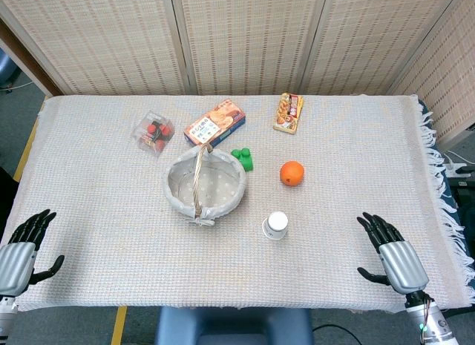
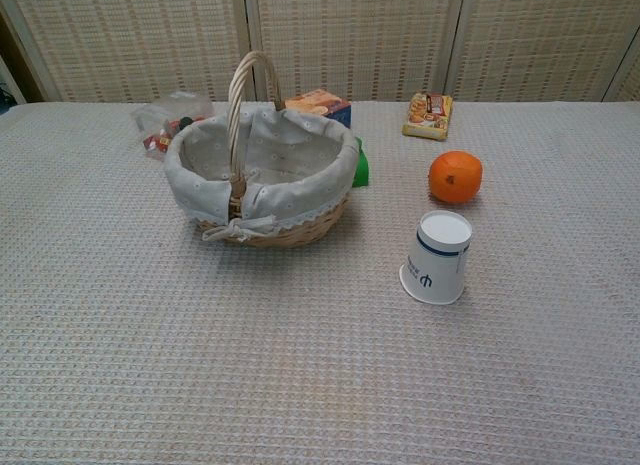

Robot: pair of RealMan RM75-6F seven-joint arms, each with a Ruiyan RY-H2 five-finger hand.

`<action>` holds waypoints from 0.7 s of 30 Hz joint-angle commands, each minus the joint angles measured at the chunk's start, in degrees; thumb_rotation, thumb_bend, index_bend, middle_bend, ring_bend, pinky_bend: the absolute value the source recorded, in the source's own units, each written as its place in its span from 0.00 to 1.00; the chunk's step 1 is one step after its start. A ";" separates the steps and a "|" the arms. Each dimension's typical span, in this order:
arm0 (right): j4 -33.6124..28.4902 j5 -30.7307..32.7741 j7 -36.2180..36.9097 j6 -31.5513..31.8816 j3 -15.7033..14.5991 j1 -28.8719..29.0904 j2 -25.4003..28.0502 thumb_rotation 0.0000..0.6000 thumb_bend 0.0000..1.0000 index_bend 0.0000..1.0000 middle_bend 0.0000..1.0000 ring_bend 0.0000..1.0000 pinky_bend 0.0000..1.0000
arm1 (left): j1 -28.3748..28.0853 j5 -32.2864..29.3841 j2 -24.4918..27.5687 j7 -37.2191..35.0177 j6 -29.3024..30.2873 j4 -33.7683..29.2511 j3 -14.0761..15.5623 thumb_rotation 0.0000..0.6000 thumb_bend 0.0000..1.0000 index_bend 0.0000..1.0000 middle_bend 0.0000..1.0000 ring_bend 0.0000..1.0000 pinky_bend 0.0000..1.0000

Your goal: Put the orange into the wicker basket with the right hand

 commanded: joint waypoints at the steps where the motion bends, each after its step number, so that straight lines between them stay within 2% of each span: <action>1: -0.28 0.55 0.10 -0.44 0.14 0.10 0.15 1.00 0.05 0.00 0.00 0.00 0.14 | -0.13 -0.09 -0.02 0.02 -0.25 0.05 -0.02 1.00 0.34 0.00 0.00 0.00 0.10; 8: -1.32 2.89 0.28 -1.51 1.34 0.62 0.64 1.00 0.05 0.00 0.00 0.00 0.14 | -0.39 -0.37 0.01 0.49 -0.85 -0.37 -0.02 1.00 0.34 0.00 0.00 0.00 0.10; 13: -4.69 6.42 -0.85 -3.01 3.95 2.02 2.20 1.00 0.05 0.00 0.00 0.00 0.14 | -0.45 -0.84 0.23 -0.19 -1.24 -0.50 -0.09 1.00 0.34 0.00 0.00 0.00 0.10; 17: -9.11 13.41 -2.97 -8.43 9.51 6.78 4.84 1.00 0.04 0.00 0.00 0.00 0.14 | -0.66 -0.81 0.31 -0.51 -1.65 -0.44 -0.05 1.00 0.34 0.00 0.00 0.00 0.10; 18: -9.87 17.16 -3.73 -11.82 11.93 9.41 5.54 1.00 0.03 0.00 0.00 0.00 0.14 | -0.73 -0.88 0.32 -0.69 -1.81 -0.44 -0.07 1.00 0.34 0.00 0.00 0.00 0.10; 21: -9.00 26.02 -7.05 -19.23 16.22 15.42 5.82 1.00 0.03 0.00 0.00 0.00 0.14 | -0.93 -1.03 0.39 -0.90 -2.25 -0.55 -0.08 1.00 0.34 0.00 0.00 0.00 0.10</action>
